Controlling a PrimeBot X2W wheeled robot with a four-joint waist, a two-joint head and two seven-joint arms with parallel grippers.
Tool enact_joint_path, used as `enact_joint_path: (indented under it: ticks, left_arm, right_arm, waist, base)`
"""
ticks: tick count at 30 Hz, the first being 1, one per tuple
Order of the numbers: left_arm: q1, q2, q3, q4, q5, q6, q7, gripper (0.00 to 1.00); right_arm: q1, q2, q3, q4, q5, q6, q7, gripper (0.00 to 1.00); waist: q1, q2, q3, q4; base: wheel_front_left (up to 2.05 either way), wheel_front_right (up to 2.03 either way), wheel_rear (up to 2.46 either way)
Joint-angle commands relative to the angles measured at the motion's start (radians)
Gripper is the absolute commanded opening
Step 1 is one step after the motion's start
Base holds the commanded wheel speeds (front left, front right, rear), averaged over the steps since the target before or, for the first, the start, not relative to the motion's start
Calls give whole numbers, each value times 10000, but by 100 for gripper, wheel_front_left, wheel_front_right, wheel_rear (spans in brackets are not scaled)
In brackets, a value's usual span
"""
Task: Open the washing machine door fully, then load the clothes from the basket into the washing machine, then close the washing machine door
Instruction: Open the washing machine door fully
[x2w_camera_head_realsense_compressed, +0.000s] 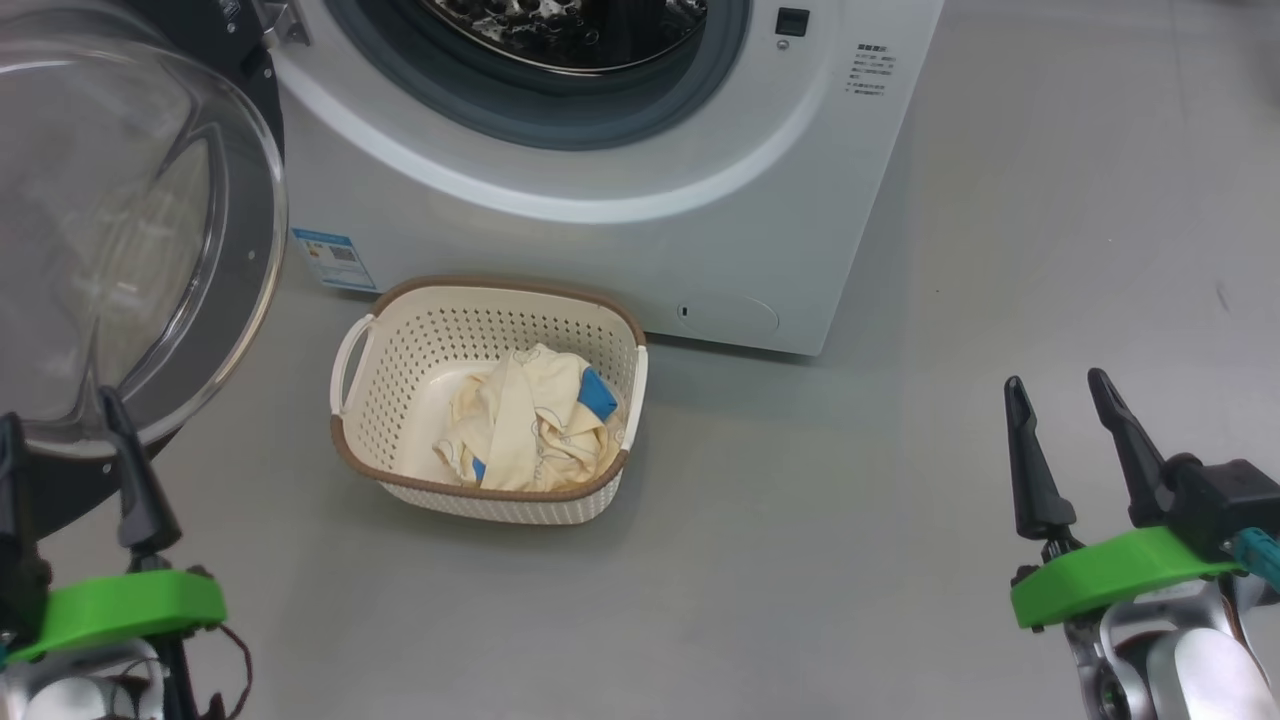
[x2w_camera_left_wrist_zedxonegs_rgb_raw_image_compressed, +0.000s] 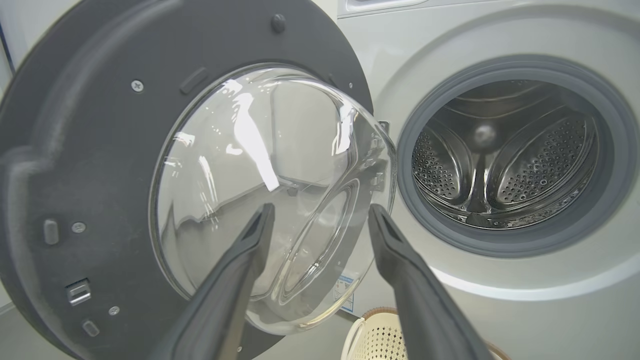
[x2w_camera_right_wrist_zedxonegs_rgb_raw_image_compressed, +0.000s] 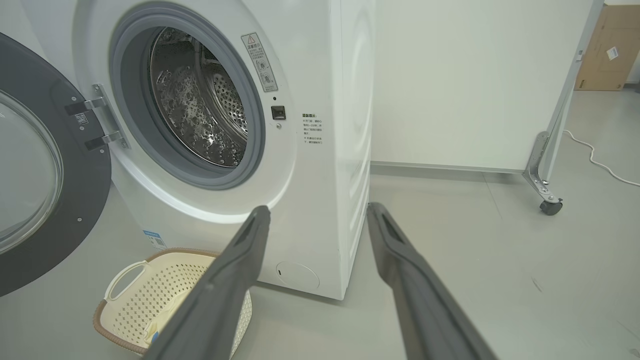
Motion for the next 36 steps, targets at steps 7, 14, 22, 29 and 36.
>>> enact_joint_path:
  ticks: [7,14,22,29,36]
  left_arm:
    - [148,-106,-804,-808,140,-475,460,100]
    - [259,-326,-1771,-429,-38,-741,761,100]
    - [268,-413,-2289,214,-158,-682,771,100]
    - [163,-379,-2457,601,-36,-568,882,100]
    - [84,-346,-2499,789,-35,-452,828,100]
  right_arm:
    - [-69,-81,260,-358,-70,14,-18,100]
    - [-50,-81,375,-196,-83,14,-105,100]
    - [92,-81,385,-150,-207,14,-134,100]
    - [205,-81,345,-220,-268,14,-107,100]
    - [283,-81,339,-222,-193,14,-92,100]
  waist:
    - [0,0,-78,-470]
    - [0,0,-260,-1057]
    - [0,0,-494,-1632]
    - [0,0,-572,-1914]
    - [0,0,-665,-2070]
  base:
    - [0,0,0]
    - [0,0,0]
    - [0,0,0]
    - [0,0,0]
    - [0,0,0]
